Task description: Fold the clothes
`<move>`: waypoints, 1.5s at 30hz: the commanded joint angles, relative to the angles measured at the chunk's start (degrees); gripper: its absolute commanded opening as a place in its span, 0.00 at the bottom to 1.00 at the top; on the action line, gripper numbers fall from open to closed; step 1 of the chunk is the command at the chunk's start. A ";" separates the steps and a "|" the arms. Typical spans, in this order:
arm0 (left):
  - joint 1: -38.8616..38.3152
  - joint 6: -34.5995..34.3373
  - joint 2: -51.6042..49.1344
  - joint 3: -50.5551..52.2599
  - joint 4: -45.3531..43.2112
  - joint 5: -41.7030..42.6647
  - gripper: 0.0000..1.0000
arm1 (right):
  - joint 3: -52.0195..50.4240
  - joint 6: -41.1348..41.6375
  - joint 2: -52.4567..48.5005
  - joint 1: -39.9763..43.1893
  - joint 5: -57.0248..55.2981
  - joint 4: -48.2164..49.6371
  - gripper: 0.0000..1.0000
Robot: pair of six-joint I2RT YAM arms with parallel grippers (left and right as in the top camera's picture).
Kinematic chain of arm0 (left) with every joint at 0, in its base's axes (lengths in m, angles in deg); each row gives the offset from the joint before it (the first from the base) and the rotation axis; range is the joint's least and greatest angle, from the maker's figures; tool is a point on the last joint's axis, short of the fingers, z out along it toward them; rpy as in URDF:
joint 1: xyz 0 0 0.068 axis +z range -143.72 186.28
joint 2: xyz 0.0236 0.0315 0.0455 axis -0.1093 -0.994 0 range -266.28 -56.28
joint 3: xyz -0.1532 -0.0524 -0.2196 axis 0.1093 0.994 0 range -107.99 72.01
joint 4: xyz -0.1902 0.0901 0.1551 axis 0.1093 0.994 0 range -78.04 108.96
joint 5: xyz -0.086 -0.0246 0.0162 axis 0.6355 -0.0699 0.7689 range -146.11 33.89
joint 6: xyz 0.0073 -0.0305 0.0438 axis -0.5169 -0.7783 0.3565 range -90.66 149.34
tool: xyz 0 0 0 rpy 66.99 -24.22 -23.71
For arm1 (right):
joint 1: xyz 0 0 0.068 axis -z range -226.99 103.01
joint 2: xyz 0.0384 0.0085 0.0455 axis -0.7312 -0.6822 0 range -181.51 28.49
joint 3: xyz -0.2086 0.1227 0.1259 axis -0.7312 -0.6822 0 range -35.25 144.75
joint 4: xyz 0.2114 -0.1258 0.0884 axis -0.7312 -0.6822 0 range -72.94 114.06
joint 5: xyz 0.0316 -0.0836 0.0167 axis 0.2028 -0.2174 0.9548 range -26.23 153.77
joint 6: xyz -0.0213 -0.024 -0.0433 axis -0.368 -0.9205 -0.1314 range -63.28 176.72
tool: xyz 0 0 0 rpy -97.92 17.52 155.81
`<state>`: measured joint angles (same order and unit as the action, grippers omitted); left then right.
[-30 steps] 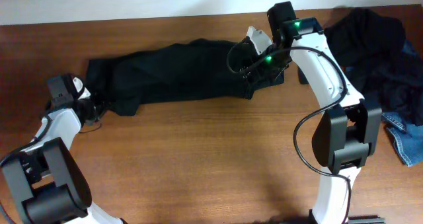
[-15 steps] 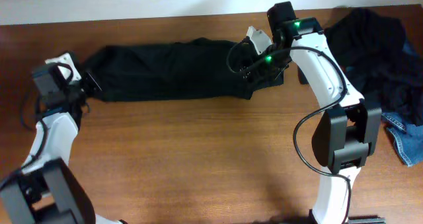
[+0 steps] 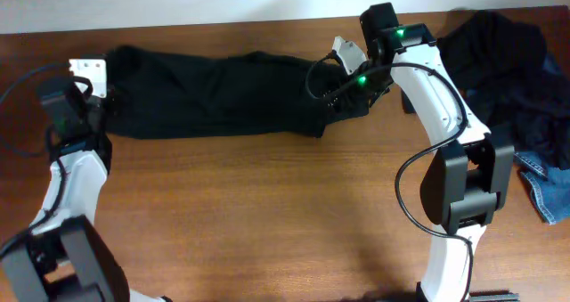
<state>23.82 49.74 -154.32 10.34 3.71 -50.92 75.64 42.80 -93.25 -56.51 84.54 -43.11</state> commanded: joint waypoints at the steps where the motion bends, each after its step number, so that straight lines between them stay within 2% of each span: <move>1: 0.24 4.83 -4.13 -1.01 -0.09 -3.67 0.68 | 0.85 -0.44 -0.63 0.20 -0.22 -0.26 0.99; 8: 0.31 3.65 -4.44 -1.03 -2.60 -14.01 0.70 | 0.87 -0.42 -0.63 0.20 0.72 -0.11 0.99; 11: 0.35 -0.44 -3.69 -1.03 -3.34 -13.40 0.70 | 0.87 1.01 -0.63 0.20 5.25 1.31 0.99; 15: -0.72 -0.68 -0.96 -1.03 -2.91 -8.79 0.70 | 1.31 8.07 -0.61 -0.46 7.06 2.91 0.99; 17: -1.20 -2.36 1.38 -1.03 -2.69 -7.43 0.70 | 2.03 8.00 -0.59 -1.70 5.33 2.93 0.99; 19: -1.27 -4.55 4.57 -1.03 -1.42 -2.60 0.71 | 2.82 7.98 -0.57 -3.96 -0.85 3.15 0.99; 23: -1.46 -4.90 9.35 -1.03 1.77 12.46 0.70 | 2.82 8.00 -0.57 -6.69 -3.50 5.68 0.99; 26: -3.39 -6.03 9.66 -1.03 3.28 16.02 0.70 | 2.82 7.98 -0.57 -8.02 -3.50 7.37 0.99; 31: -9.75 -6.05 7.39 -1.03 3.65 14.32 0.70 | 2.82 8.00 -0.57 -7.34 -3.50 7.19 0.99; 34: -14.25 -8.55 4.96 -1.05 1.79 6.12 0.70 | 2.82 8.00 -0.57 -6.21 -3.48 6.21 0.99; 37: -16.98 -15.06 1.11 -2.47 0.15 -2.60 0.67 | 2.82 8.00 -0.57 -5.42 -3.45 4.72 0.99; 42: -18.05 -23.50 -5.51 -9.05 1.42 -3.82 0.60 | 2.82 8.00 -0.57 -5.29 -3.41 3.72 0.99; 45: -18.29 -26.93 -10.99 -17.35 7.74 -7.69 0.60 | 2.82 8.00 -0.57 -5.29 -3.26 2.99 0.99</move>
<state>5.94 29.68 -160.66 1.25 7.76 -53.13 77.15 50.56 -93.36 -61.80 81.57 -39.42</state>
